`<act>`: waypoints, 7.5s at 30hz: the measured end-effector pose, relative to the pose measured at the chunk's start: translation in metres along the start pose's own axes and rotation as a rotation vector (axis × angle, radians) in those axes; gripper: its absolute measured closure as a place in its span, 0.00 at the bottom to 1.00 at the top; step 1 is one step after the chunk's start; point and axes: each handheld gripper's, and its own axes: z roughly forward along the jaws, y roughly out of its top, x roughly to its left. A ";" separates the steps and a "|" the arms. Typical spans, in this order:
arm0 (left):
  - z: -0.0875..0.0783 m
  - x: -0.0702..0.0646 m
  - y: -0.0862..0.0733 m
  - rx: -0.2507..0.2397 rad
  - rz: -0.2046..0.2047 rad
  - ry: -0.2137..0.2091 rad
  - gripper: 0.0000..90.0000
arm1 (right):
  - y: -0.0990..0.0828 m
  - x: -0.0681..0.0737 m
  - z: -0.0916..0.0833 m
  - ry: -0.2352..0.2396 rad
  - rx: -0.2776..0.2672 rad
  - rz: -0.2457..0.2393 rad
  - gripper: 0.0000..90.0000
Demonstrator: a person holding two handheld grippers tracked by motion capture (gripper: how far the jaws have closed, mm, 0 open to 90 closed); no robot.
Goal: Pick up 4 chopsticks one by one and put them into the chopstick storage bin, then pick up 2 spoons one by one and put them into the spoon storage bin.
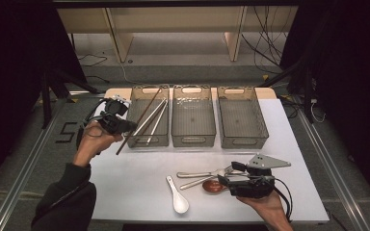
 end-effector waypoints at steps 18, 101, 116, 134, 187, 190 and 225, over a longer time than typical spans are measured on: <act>0.034 0.029 0.045 -0.064 -0.033 0.080 0.93 | -0.001 -0.001 0.000 0.005 0.002 0.002 0.31; 0.009 -0.020 -0.064 -0.228 -0.134 -0.091 0.27 | -0.004 -0.014 0.002 0.000 0.124 -0.061 0.31; 0.011 -0.034 -0.106 -0.289 -0.121 -0.132 0.24 | -0.011 -0.019 0.010 0.002 0.255 -0.117 0.31; 0.020 -0.051 -0.128 -0.308 -0.086 -0.133 0.22 | -0.018 -0.021 0.019 -0.008 0.331 -0.141 0.30; 0.022 -0.070 -0.141 -0.310 -0.032 -0.143 0.21 | -0.006 -0.015 0.058 0.016 0.782 -0.477 0.91; 0.022 -0.070 -0.141 -0.312 -0.034 -0.143 0.21 | -0.005 -0.015 0.056 0.025 0.767 -0.501 0.91; 0.017 -0.066 -0.147 -0.407 -0.068 -0.116 0.21 | 0.076 -0.020 0.073 -0.037 0.414 -0.302 0.91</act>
